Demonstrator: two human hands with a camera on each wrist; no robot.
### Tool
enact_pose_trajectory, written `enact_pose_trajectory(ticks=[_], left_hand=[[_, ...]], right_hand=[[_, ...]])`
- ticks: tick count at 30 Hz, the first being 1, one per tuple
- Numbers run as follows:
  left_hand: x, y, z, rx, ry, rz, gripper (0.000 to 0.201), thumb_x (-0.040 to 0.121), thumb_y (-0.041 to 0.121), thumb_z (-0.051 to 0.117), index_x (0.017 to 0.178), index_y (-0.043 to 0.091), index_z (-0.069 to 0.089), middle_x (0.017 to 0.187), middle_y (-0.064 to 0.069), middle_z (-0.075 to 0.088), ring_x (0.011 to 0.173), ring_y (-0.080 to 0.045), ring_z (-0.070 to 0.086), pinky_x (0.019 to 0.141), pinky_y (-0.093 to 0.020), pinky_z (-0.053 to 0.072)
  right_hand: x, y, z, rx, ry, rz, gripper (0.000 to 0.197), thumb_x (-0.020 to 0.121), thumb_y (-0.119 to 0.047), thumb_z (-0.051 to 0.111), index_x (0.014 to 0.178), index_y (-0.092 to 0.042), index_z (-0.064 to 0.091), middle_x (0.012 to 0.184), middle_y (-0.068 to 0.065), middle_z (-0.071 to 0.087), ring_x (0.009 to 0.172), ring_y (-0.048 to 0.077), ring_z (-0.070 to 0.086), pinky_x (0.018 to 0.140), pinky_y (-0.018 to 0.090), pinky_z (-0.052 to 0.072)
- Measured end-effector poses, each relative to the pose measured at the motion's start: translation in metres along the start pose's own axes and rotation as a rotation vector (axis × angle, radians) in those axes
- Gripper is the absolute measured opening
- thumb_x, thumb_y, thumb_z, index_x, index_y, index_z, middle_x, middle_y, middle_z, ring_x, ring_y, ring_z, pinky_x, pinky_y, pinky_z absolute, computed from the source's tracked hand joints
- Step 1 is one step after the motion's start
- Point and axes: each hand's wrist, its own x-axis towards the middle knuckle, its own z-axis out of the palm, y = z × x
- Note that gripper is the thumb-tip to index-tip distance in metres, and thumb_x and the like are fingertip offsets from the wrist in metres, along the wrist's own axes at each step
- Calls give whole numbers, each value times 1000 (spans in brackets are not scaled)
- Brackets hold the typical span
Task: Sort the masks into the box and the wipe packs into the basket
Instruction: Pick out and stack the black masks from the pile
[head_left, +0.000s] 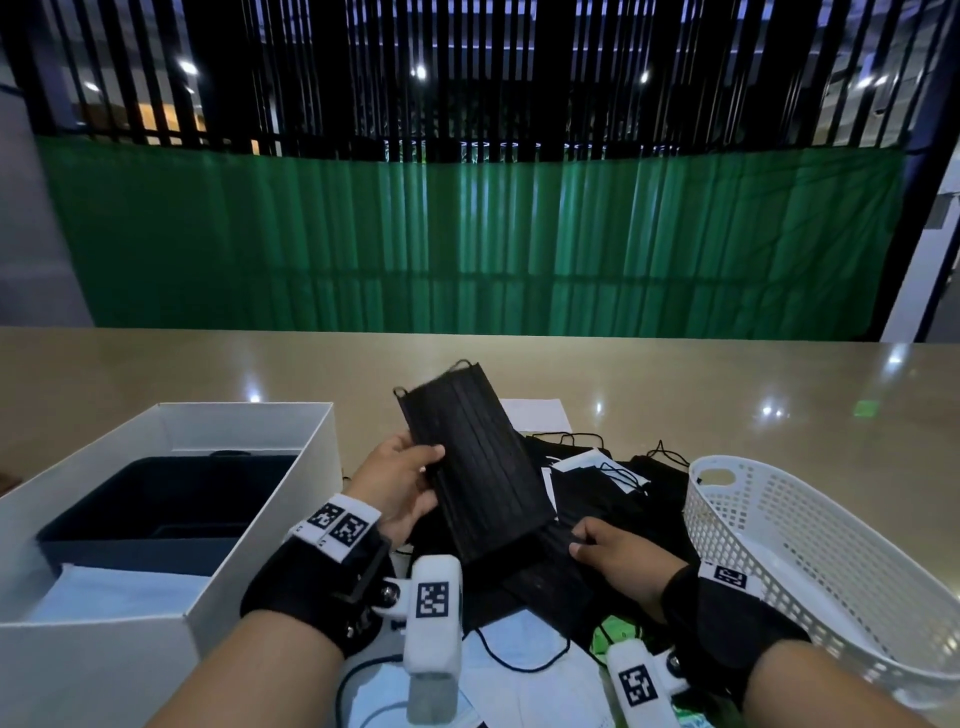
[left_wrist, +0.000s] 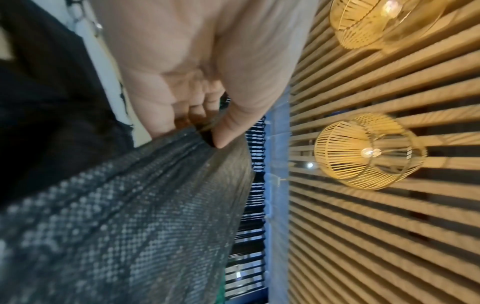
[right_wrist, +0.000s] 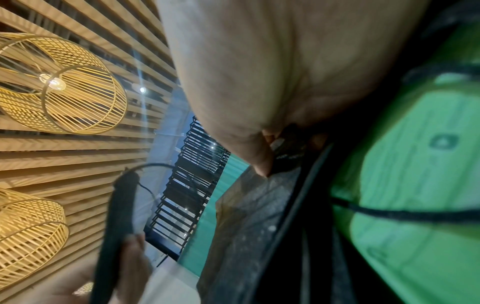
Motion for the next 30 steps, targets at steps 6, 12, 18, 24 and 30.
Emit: enact_pose_trajectory(ticks=[6,12,18,24,30], left_hand=[[3,-60,-18,48,151,-239,33,94,-7,37,125,-4,48,117,-27,59,91,-34,62,67,-44,56],[6,-65,-28,4,146,-272,23,97,3,40,117,2,52,110,-23,64,82,-30,65,54,-38,59],[0,-61,-26,38,85,-279,31,100,4,30,117,2,57,110,-23,66,86,-29,66,61,-39,58],[-2,-58,-26,-4,94,-323,37,101,22,39,125,-2,53,118,-22,63,91,-30,64,71,-41,56],[-2,-57,-26,-47,98,-319,49,101,39,33,130,4,50,125,-21,59,109,-33,59,93,-47,48]], right_hand=[[2,1,1,143,140,44,11,97,-13,45,89,-16,52,74,2,57,65,11,52,58,20,40],[9,10,-2,363,306,131,16,94,-3,42,84,-14,50,74,9,54,64,18,48,62,30,40],[12,-4,-25,586,500,74,20,93,-2,36,95,-10,54,88,18,60,74,26,57,63,36,48],[0,-51,-46,1090,280,-110,25,98,3,30,85,-7,50,90,19,62,80,29,64,66,42,58],[-9,-65,-19,1144,-69,-92,28,97,5,26,105,-3,52,97,20,65,74,21,71,60,33,60]])
